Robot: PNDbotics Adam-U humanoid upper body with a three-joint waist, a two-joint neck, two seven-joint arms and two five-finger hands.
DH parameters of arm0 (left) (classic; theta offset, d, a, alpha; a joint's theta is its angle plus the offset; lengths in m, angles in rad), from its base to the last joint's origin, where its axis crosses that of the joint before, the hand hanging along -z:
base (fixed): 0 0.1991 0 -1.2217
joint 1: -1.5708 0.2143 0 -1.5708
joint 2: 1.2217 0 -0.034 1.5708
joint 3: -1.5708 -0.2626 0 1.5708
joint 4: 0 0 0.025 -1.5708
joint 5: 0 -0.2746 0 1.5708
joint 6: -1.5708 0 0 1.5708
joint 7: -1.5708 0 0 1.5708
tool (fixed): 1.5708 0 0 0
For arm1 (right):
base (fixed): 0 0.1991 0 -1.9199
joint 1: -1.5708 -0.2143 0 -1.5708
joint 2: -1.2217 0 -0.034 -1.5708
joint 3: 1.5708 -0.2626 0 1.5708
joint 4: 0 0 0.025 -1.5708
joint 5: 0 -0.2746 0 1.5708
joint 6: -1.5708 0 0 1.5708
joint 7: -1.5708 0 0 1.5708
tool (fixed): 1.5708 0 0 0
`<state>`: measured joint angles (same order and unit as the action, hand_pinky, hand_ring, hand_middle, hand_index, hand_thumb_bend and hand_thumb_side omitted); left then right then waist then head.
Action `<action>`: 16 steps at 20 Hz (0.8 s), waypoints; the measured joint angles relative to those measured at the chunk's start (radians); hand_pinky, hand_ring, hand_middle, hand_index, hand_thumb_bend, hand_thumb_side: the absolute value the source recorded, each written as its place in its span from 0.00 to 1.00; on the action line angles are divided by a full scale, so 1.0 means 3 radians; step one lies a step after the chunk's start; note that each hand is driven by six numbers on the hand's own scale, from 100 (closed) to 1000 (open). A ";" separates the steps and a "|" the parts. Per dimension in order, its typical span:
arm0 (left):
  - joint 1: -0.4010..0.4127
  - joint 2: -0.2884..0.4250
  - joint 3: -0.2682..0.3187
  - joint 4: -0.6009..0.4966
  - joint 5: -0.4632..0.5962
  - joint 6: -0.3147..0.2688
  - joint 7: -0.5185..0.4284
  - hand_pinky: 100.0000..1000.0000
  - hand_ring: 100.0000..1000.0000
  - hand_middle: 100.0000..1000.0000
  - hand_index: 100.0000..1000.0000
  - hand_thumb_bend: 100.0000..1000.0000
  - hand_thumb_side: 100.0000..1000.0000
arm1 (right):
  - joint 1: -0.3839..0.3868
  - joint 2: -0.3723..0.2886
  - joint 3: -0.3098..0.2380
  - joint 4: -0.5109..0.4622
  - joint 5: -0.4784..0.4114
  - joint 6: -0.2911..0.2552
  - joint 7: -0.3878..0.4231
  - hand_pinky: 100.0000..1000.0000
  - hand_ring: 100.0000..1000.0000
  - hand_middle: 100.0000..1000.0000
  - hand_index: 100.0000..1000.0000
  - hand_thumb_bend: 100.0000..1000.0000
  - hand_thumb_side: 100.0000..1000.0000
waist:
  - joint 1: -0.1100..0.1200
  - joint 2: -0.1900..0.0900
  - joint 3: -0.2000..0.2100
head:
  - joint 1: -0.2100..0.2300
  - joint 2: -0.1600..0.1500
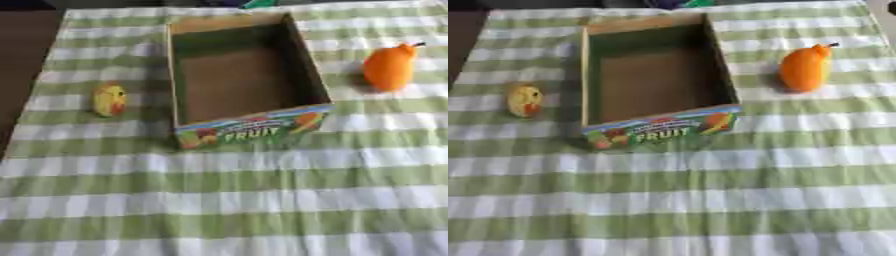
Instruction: Pick up objects on the table and place them in the box.
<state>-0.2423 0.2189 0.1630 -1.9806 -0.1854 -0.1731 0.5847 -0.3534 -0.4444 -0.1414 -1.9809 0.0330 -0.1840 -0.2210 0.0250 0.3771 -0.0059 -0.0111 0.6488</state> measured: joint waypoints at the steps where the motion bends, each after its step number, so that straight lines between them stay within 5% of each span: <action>1: 0.0000 0.0000 0.0000 0.0000 0.0000 0.0000 0.0000 0.57 0.60 0.67 0.80 0.00 0.94 | -0.0010 -0.0002 0.0000 0.0000 0.0000 0.0000 0.0000 0.73 0.77 0.60 0.85 0.00 1.00 | -0.0001 0.0000 0.0000 | 0.0000 0.0001; 8: 0.0015 0.0000 0.0000 0.0000 0.0000 0.0005 0.0005 0.57 0.60 0.67 0.80 0.00 0.94 | -0.0187 -0.0192 0.0036 0.0000 0.0066 0.0046 0.0002 0.72 0.78 0.63 0.86 0.00 1.00 | -0.0007 -0.0009 -0.0002 | 0.0001 0.0049; 16: 0.0041 0.0003 0.0000 0.0000 0.0000 0.0013 -0.0003 0.57 0.60 0.67 0.80 0.00 0.94 | -0.0565 -0.0665 0.0283 0.0145 0.0382 0.0371 0.0254 0.72 0.81 0.72 0.89 0.00 1.00 | -0.0031 -0.0066 -0.0008 | -0.0010 0.0090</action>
<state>-0.2301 0.2197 0.1629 -1.9806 -0.1855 -0.1690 0.5840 -0.5228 -0.6440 -0.0565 -1.9375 0.1475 -0.0729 -0.1447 0.0159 0.3573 -0.0084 -0.0141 0.6757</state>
